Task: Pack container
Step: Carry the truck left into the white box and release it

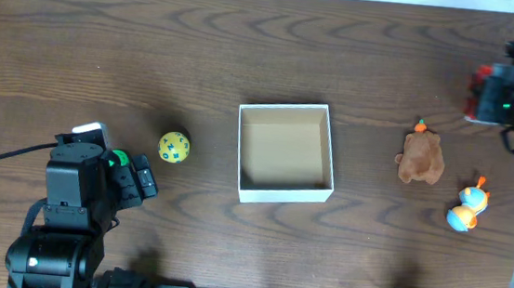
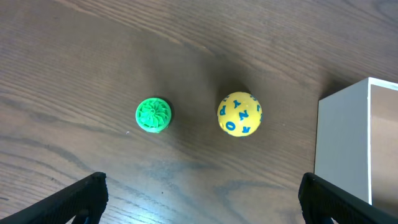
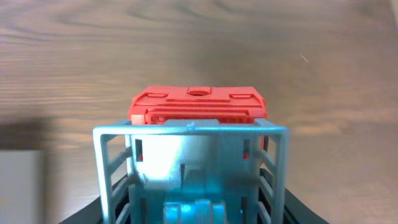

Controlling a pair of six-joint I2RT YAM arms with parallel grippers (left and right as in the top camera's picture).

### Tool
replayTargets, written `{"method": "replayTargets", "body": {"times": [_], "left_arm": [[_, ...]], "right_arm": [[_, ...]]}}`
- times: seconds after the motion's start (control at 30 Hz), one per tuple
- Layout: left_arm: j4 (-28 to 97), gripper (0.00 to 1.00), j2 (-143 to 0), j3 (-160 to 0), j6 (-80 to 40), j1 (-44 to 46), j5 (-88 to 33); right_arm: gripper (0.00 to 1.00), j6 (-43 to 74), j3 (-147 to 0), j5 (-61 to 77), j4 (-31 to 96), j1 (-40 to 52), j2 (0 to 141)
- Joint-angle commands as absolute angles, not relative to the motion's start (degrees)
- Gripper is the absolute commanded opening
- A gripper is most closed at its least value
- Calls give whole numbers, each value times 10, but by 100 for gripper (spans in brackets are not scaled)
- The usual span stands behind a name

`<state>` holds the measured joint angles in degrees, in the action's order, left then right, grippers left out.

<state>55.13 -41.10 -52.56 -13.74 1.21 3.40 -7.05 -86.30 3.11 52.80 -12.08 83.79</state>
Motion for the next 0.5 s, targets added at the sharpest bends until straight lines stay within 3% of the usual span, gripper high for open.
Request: {"method": "replayTargets", "body": {"times": [0.0,0.3,0.47], "left_arm": [[552,98,-412,-539,-142,9,34],[552,98,-412,-539,-143,9,34],[553,98,-412,-539,-143,9,34]], "right_arm": [[1,-3,-870,37,537,-28,800],[1,185,-867,26,537,211,804],[1,250,-853,10,534,295,844]]}}
